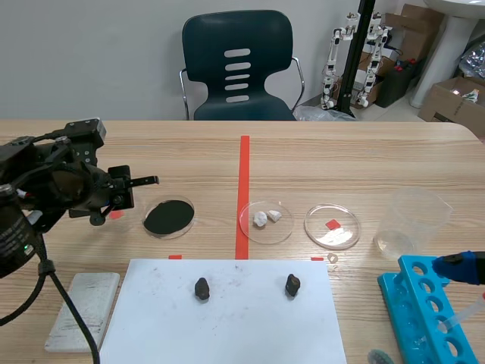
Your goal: Put the mineral in the empty petri dish
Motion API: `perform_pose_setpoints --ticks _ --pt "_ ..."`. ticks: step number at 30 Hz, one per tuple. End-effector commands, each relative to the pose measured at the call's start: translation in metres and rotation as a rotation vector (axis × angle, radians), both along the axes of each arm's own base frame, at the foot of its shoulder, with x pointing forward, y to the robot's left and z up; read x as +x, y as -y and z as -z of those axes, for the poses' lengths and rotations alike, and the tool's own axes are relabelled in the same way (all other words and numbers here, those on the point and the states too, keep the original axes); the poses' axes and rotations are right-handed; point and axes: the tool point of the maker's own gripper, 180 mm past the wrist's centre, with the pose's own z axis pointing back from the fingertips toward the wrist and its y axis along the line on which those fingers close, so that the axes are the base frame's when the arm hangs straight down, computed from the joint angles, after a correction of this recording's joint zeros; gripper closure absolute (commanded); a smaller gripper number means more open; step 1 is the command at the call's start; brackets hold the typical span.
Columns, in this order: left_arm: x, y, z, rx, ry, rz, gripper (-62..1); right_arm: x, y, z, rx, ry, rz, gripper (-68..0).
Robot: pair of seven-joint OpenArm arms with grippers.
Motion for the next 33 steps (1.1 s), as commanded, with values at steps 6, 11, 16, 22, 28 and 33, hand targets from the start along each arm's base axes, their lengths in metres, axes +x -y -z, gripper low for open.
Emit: perform_pose_setpoints --ticks 6,11,16,22,28,33 --pt "0.025 -0.004 -0.012 0.019 0.057 -0.019 -13.2 0.002 -0.005 -0.008 0.028 0.022 -0.004 -67.9" --pt "0.025 -0.009 -0.001 0.031 0.016 -0.031 -13.2 0.002 -0.005 -0.008 0.028 0.022 -0.004 -67.9" --pt "0.023 -0.014 0.010 0.043 -0.022 -0.041 -13.2 0.002 -0.005 -0.008 0.028 0.022 -0.004 -67.9" --pt "0.018 -0.024 0.018 0.076 -0.050 -0.076 -13.2 0.002 -0.005 -0.008 0.028 0.022 -0.004 -67.9" --pt "0.019 -0.025 0.017 0.077 -0.044 -0.076 -13.2 0.002 -0.005 -0.008 0.028 0.022 -0.004 -67.9" --pt "0.019 -0.026 0.017 0.079 -0.043 -0.077 -17.7 0.002 -0.005 -0.008 0.028 0.022 -0.004 -67.9"
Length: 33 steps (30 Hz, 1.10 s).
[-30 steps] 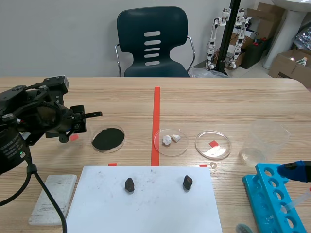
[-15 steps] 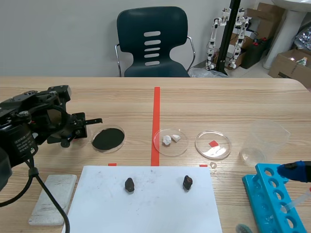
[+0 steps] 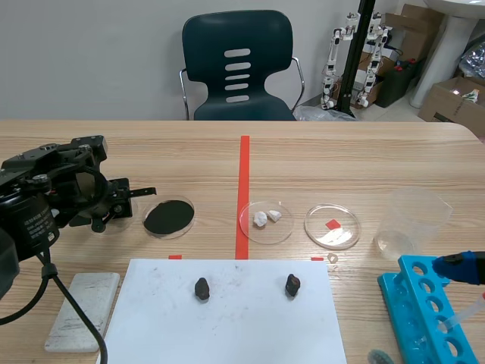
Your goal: Put the mineral in the empty petri dish
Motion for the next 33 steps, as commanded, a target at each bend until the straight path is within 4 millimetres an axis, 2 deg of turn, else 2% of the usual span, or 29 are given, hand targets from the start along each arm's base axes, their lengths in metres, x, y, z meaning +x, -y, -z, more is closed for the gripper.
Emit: perform_pose_setpoints --ticks 1,8,13,25,33 --pt "0.013 -0.005 -0.015 0.009 0.049 -0.003 -20.9 0.002 -0.005 -0.008 0.028 0.022 -0.004 -67.9" --pt "0.011 -0.012 -0.016 0.014 0.050 -0.011 -47.0 0.002 -0.005 -0.008 0.028 0.022 -0.004 -67.9" --pt "0.006 -0.015 -0.019 0.002 0.070 -0.011 -61.8 0.002 -0.005 -0.008 0.028 0.022 -0.004 -67.9" --pt "-0.003 -0.011 -0.052 0.025 0.184 0.041 -62.3 0.002 -0.005 -0.008 0.028 0.022 -0.004 -67.9" --pt "-0.003 -0.012 -0.055 0.030 0.192 0.045 -62.3 0.002 -0.005 -0.008 0.028 0.022 -0.004 -67.9"
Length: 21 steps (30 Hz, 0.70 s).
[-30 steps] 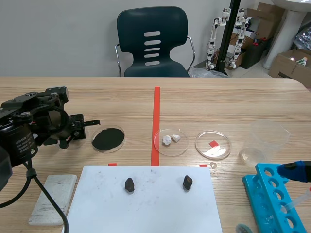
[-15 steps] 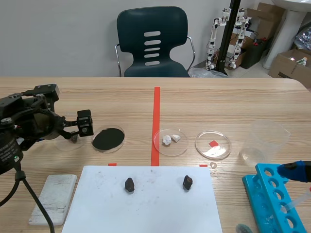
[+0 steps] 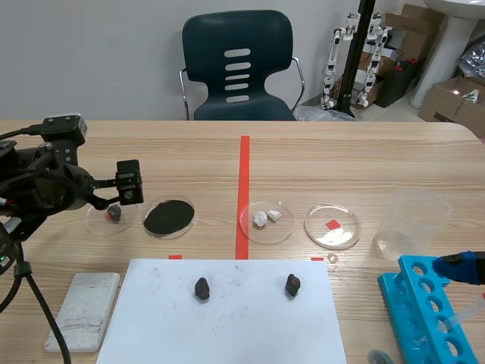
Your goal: Put the mineral in the empty petri dish
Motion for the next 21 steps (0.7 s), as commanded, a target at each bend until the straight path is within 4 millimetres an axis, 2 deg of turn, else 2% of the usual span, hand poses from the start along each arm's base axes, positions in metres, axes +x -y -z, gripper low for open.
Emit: perform_pose_setpoints --ticks 1,21 --pt "0.0059 -0.0069 -0.0081 0.014 0.027 -0.005 -62.3 0.0019 -0.0047 -0.0076 0.028 0.022 -0.004 -67.9" --pt "0.0048 -0.0066 -0.0067 0.012 0.018 -0.005 -62.3 0.0019 -0.0047 -0.0076 0.028 0.022 -0.004 -67.9"
